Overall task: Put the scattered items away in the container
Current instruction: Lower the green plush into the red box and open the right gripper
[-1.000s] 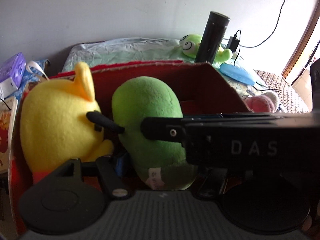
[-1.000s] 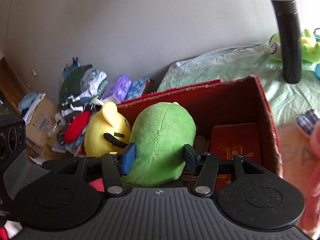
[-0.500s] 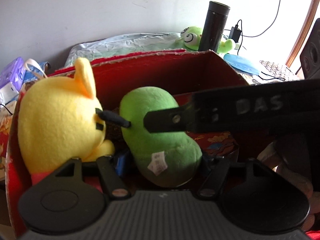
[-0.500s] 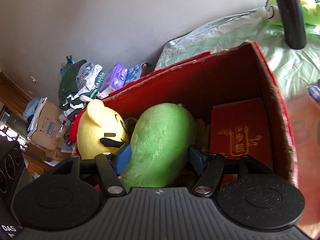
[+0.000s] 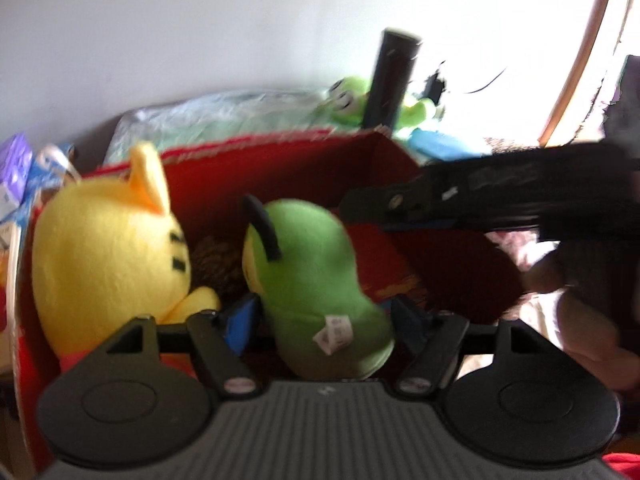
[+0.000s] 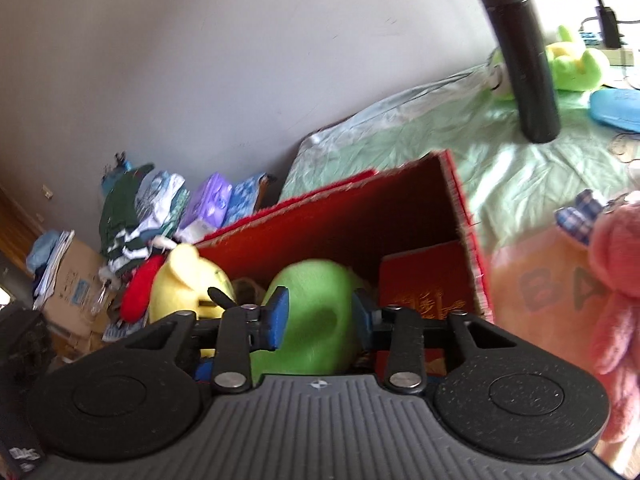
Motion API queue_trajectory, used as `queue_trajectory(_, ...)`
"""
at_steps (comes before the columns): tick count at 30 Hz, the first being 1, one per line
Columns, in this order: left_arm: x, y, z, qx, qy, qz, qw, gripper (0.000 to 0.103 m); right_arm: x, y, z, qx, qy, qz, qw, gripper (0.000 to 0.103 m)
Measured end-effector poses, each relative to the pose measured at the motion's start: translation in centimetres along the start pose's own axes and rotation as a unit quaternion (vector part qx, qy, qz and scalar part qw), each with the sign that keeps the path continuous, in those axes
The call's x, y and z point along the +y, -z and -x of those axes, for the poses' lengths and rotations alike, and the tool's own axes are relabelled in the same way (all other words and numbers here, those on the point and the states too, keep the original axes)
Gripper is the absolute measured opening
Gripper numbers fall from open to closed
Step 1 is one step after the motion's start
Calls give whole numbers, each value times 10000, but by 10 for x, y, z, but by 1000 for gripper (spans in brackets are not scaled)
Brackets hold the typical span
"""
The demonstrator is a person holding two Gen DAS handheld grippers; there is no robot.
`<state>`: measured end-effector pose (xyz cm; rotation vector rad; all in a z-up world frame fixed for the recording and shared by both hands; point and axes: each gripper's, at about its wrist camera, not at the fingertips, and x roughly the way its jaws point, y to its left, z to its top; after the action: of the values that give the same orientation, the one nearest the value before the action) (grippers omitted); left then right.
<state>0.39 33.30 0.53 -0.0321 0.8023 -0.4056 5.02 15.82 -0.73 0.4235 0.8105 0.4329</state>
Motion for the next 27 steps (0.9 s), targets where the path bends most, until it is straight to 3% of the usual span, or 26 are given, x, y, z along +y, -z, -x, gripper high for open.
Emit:
queue_trajectory(2,-3,-2,2,-55,126,-68,9999,77,2,-1,-5,102,263,120,9995,17)
queue_trajectory(3,-4,-2,1,-46,205,-57,9998,77,4,-1,-7,132,380,219,9989,16)
queue_trajectory(7,-3,-3,0,-49,437,46,9990,78,11,0,-15,231,695,533,9959,17)
queue_trajectory(14,9,-1,15,-462,788,168,9957,77,12,-3,-7,387,869,676,9932,20)
queue_trajectory(15,10,-1,15,-463,841,166,9952,77,16,-2,-8,427,970,815,9910,24)
queue_trajectory(19,9,1,7,-249,948,128,9951,77,23,1,-15,653,1274,1251,9818,25)
queue_trajectory(24,3,4,2,-105,862,-62,9962,77,33,7,-22,859,1416,1834,9690,36)
queue_trajectory(27,3,4,2,-92,784,-136,9968,78,39,10,-26,858,1491,2084,9628,36)
